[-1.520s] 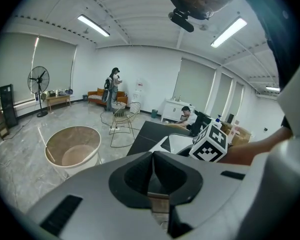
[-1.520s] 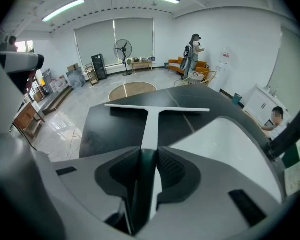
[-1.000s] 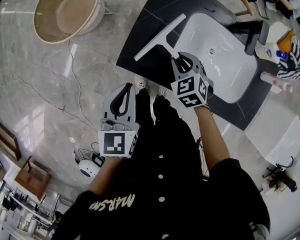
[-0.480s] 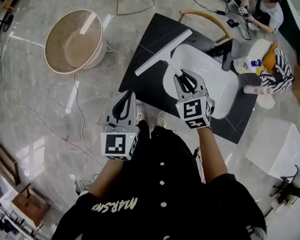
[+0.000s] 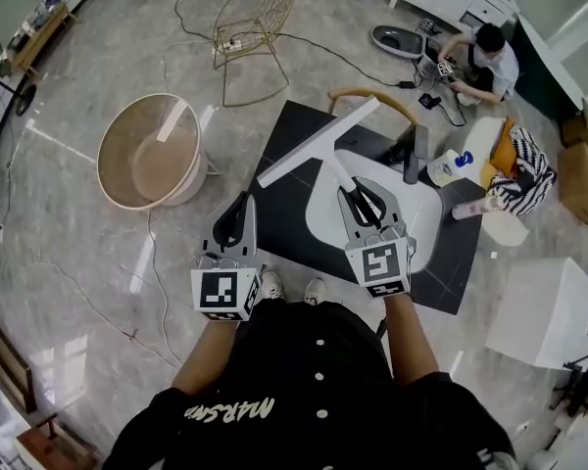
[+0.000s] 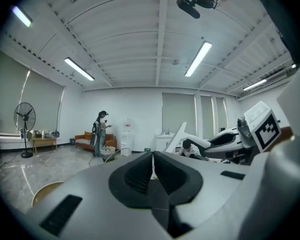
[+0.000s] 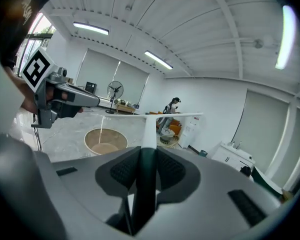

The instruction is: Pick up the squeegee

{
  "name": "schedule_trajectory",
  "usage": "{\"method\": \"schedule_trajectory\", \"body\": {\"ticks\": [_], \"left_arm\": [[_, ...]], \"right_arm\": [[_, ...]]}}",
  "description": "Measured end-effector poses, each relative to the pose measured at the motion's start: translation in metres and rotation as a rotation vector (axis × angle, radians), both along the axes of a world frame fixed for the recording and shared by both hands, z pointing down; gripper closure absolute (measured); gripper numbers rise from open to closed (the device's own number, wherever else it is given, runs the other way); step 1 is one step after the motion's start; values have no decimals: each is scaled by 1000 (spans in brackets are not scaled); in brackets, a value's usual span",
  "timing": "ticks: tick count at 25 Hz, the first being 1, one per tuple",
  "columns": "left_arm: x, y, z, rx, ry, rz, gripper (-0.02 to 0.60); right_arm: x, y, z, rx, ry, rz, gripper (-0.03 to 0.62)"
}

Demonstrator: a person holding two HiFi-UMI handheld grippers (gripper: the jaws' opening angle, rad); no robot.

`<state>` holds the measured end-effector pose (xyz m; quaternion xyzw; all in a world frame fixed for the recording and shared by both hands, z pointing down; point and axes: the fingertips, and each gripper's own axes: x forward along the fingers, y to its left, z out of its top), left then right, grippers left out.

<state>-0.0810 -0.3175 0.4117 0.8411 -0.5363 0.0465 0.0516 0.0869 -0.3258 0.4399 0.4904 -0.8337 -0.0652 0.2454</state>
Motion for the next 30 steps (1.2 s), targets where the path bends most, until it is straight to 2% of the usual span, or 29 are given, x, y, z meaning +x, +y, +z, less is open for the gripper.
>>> {"method": "schedule_trajectory", "body": {"ticks": [3, 11, 15, 23, 30], "left_arm": [[2, -17, -23, 61, 6, 11, 561], [16, -35, -60, 145, 22, 40, 561], [21, -38, -68, 156, 30, 50, 561], [26, -38, -70, 163, 38, 55, 561], [26, -35, -74, 163, 37, 59, 561]], "right_arm": [[11, -8, -26, 63, -38, 43, 507], [38, -13, -78, 195, -189, 134, 508], [51, -12, -99, 244, -293, 174, 507], [65, -8, -116, 325, -417, 199, 507], [64, -3, -121, 358, -448, 214, 507]]}}
